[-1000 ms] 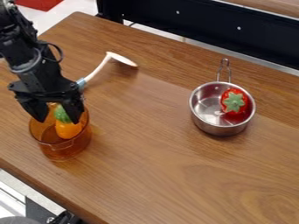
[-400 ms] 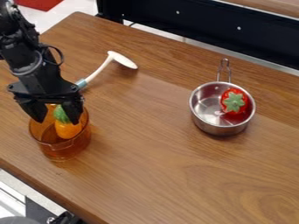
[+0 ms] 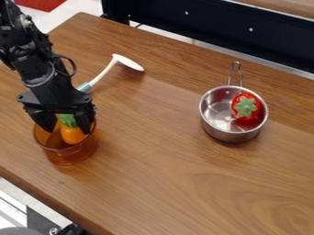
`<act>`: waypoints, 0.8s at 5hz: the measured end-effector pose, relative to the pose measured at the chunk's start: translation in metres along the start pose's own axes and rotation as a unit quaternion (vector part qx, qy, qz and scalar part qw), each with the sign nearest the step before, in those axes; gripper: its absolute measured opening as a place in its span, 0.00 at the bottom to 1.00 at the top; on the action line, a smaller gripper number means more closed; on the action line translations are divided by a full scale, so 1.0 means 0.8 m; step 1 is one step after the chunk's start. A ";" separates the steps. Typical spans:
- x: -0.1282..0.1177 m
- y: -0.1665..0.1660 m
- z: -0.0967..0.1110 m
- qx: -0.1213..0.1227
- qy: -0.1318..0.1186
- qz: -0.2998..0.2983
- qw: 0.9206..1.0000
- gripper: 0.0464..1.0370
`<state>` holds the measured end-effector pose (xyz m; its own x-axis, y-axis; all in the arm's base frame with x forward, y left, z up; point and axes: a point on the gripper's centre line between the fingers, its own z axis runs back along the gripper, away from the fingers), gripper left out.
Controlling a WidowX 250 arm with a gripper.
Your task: Take the orange object out of the brown basket and move it in the lower center of the table
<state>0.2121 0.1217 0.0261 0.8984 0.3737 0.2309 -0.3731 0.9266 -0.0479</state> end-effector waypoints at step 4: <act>0.000 -0.001 0.011 -0.006 0.005 0.012 1.000 0.55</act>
<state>0.2103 0.1206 0.0348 0.8916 0.3961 0.2194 -0.3918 0.9178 -0.0646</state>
